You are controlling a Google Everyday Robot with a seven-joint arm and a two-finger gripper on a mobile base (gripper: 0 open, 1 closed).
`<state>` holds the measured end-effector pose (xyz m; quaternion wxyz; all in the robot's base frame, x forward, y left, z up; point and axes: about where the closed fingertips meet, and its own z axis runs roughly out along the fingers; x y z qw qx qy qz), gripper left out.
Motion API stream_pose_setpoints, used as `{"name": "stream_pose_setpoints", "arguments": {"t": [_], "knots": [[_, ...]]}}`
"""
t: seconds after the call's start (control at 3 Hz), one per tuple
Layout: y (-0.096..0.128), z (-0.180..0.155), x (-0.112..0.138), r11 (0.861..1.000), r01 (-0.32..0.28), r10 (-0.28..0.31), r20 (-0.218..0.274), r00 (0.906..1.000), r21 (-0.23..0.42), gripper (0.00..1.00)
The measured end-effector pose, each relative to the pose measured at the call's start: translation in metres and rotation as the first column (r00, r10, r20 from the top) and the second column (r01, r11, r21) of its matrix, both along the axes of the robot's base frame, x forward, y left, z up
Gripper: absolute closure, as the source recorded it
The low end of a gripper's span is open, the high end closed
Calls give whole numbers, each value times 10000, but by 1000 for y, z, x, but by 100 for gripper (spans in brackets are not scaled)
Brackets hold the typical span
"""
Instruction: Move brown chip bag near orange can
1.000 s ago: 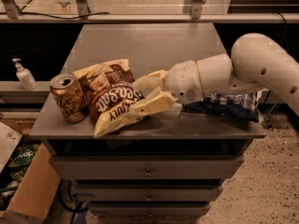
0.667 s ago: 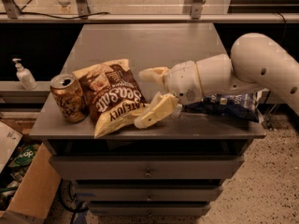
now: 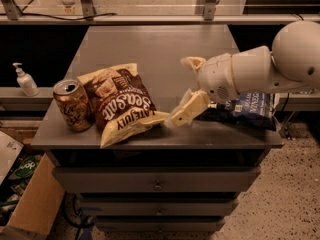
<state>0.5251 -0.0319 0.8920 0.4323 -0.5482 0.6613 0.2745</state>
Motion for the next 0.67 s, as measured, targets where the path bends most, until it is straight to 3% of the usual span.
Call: {"name": "stream_pose_setpoints", "arguments": {"t": [0.33,0.67], "knots": [[-51,15,20,9731,2149,-2096,681,9754,-832,0],[-103,67,25,8940,4367,-4206,1480,8951,-1005,0]]}}
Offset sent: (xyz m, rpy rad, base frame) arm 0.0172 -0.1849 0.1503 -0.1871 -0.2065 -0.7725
